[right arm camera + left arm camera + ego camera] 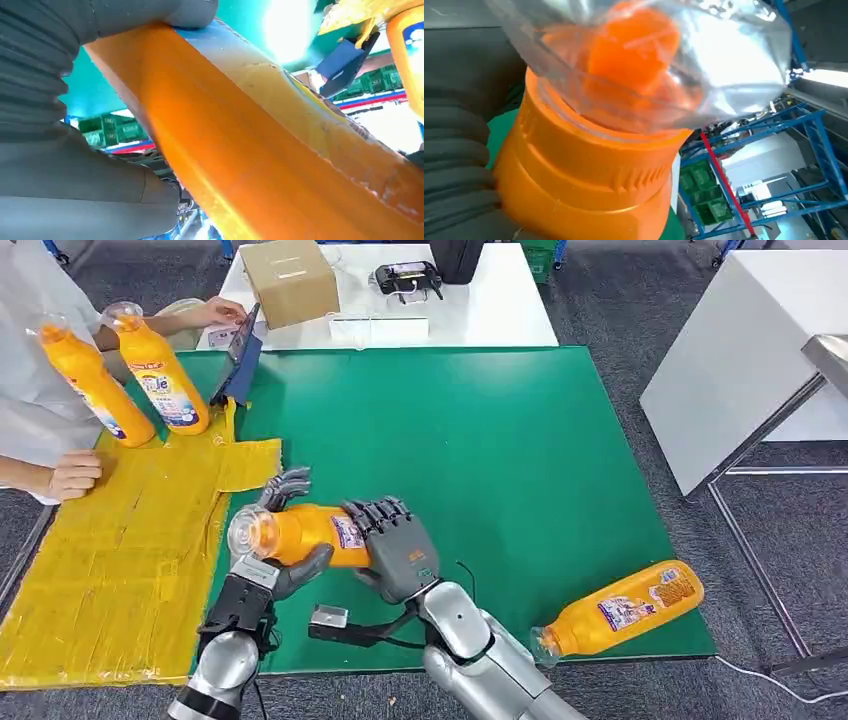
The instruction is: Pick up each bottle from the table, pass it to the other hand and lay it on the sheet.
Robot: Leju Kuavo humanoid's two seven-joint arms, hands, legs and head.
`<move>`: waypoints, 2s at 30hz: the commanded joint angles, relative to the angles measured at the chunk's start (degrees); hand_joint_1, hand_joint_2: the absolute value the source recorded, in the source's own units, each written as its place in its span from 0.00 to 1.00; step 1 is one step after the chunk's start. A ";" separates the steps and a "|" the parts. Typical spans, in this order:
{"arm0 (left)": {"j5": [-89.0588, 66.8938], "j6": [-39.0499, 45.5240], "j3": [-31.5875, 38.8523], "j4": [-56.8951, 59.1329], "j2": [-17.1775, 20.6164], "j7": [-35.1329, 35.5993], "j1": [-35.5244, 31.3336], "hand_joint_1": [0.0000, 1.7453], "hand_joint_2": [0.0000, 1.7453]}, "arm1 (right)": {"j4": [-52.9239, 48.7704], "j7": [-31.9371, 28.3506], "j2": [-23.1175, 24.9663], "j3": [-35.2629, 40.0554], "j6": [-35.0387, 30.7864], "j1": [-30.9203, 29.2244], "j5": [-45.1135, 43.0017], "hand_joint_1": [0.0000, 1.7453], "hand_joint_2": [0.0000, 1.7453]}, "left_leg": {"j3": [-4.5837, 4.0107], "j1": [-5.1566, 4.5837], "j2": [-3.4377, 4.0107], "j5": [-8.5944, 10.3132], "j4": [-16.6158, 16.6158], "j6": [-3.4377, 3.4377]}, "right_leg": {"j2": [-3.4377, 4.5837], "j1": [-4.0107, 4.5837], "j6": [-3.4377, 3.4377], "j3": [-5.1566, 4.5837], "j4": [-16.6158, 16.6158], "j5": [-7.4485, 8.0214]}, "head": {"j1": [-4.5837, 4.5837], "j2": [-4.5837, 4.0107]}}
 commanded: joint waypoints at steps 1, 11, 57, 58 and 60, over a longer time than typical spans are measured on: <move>0.67 -1.05 2.53 5.39 -0.36 0.97 -4.29 1.00 1.00 | 0.70 -1.62 -1.20 6.34 -2.75 1.73 3.72 1.00 1.00 | 0.21 0.08 -0.21 -0.06 -0.04 -0.07 | 0.04 0.04 -0.08 0.28 -0.07 -0.09 | 0.00 0.00; 4.60 -3.87 3.51 4.24 0.20 0.82 -3.87 1.00 1.00 | 0.30 -2.04 -1.12 4.40 -5.15 2.51 2.84 1.00 1.00 | 0.42 0.12 -0.23 -0.20 0.01 -0.13 | 0.21 0.06 -0.15 0.49 -0.03 -0.21 | 0.00 0.00; -61.62 -1.42 -9.89 60.22 14.51 37.98 -25.92 1.00 1.00 | -38.59 -7.10 -18.13 -13.81 11.30 10.27 -12.45 0.00 1.00 | 0.85 -0.03 0.72 -0.37 0.02 -0.24 | 0.97 -0.12 -0.19 0.48 0.04 0.01 | 0.07 0.00; -58.49 -1.50 -6.26 61.76 13.39 35.50 -24.83 1.00 1.00 | -38.64 -6.81 -19.02 -14.52 10.86 10.91 -12.08 0.00 1.00 | 0.63 -0.14 0.67 -0.13 -0.12 -0.05 | 0.89 -0.19 -0.27 0.31 -0.02 0.11 | 0.04 0.00; -51.74 -1.28 0.21 62.84 11.77 29.99 -23.38 1.00 1.00 | -39.09 -6.72 -20.10 -15.77 10.33 12.22 -12.08 0.00 1.00 | 0.73 -0.12 0.43 -0.20 -0.12 -0.11 | 0.78 -0.19 -0.21 0.53 -0.05 0.04 | -0.04 0.00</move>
